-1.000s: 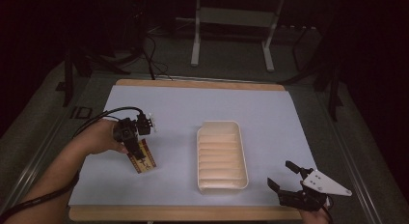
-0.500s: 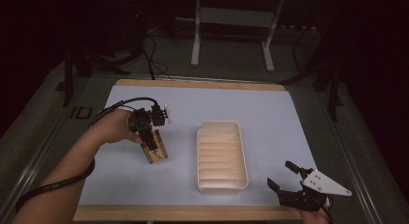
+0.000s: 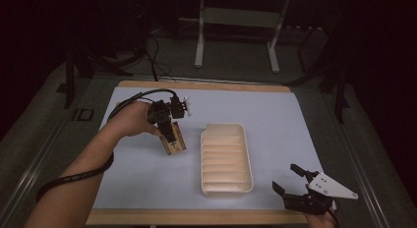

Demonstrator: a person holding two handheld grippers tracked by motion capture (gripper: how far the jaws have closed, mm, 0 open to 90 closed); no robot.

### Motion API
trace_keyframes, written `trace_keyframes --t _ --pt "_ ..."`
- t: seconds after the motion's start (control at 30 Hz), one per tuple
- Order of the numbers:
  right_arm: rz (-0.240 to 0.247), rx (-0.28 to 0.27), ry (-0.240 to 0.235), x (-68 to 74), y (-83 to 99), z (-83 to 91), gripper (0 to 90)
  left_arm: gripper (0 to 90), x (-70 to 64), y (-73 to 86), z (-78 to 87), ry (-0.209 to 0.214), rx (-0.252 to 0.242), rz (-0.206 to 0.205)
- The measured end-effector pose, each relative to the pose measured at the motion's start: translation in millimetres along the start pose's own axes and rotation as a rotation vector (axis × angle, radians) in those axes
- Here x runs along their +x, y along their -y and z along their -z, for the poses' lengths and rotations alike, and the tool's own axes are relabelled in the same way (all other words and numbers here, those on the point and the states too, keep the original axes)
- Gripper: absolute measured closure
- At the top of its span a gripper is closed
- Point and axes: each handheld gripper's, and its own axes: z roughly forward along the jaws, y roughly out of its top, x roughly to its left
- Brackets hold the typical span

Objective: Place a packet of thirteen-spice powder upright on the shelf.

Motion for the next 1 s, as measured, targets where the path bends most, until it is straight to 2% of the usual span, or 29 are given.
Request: trace_keyframes --t 0.37,0.5,0.57,0.77,0.83,0.87,0.93,1.0 --pt "-0.002 -0.002 -0.004 -0.4 0.1 0.1 13.9 68.3 -2.2 -27.6 17.8 -0.029 -0.053 -0.020" --pt "-0.003 -0.002 -0.006 -0.5 0.2 0.0 14.0 68.3 -0.3 -36.4 21.3 -0.026 -0.096 -0.017" --pt "-0.003 -0.001 -0.007 -0.5 0.2 0.0 14.0 68.3 -0.8 -40.7 21.5 -0.036 -0.104 -0.030" --pt "-0.006 -0.001 -0.010 -0.6 0.5 0.0 14.0 68.3 3.1 -49.8 21.9 -0.022 -0.185 -0.042" --pt "-0.005 0.001 -0.012 -0.7 0.6 -0.3 14.0 68.3 4.8 -53.4 21.8 -0.021 -0.212 -0.056" --pt "-0.005 0.000 -0.012 -0.6 0.6 -0.3 14.0 68.3 4.3 -55.4 21.3 -0.035 -0.232 -0.074" --pt "-0.005 0.001 -0.012 -0.5 0.5 -0.1 14.0 68.3 5.1 -60.2 19.3 -0.019 -0.252 -0.086" --pt "-0.006 0.000 -0.013 -0.4 0.6 0.2 14.0 68.3 4.6 -64.9 16.7 -0.026 -0.277 -0.133"
